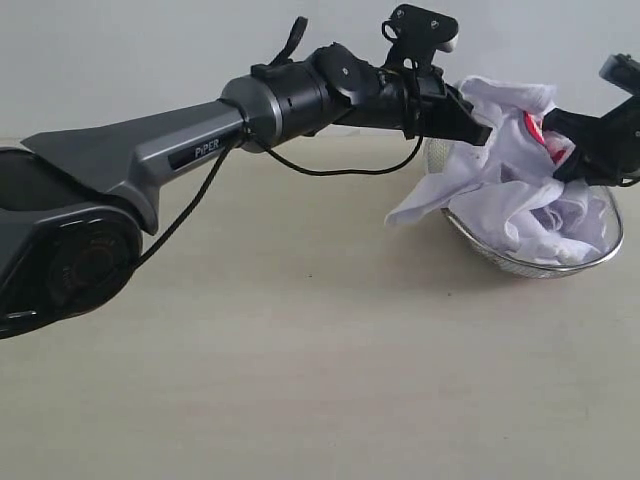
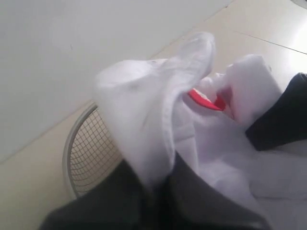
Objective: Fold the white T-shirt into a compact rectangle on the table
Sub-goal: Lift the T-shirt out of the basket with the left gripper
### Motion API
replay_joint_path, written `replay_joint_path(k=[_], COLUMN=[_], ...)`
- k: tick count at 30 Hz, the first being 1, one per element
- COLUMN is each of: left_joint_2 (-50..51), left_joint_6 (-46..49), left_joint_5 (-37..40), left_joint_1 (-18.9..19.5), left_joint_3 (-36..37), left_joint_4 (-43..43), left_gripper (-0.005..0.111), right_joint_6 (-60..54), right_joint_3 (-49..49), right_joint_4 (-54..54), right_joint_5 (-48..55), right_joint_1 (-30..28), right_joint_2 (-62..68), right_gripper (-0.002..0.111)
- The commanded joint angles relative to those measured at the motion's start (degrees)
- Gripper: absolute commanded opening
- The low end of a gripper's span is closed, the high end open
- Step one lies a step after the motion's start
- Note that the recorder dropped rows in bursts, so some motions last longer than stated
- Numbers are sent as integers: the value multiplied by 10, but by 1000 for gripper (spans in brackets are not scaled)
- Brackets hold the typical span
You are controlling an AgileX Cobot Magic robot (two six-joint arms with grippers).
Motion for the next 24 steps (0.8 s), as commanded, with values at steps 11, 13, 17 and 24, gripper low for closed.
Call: replay_joint_path(k=[11, 13, 17, 24], left_joint_2=[-74, -81, -102, -138], left_joint_6=[-4, -4, -4, -18], left_joint_5=[29, 38, 49, 78], left_joint_1=[1, 1, 1, 1], left_joint_3=[-4, -4, -4, -4], left_joint_4=[3, 3, 3, 28], left_gripper=[4, 4, 4, 4], right_joint_6=[-59, -62, -73, -97], right_joint_3=[1, 1, 1, 1], right_joint_4=[87, 87, 100, 139], right_joint_5=[46, 57, 69, 92], right_joint_1=[0, 0, 0, 0], right_joint_2=[-93, -108, -139, -199], right_gripper=[0, 0, 0, 0])
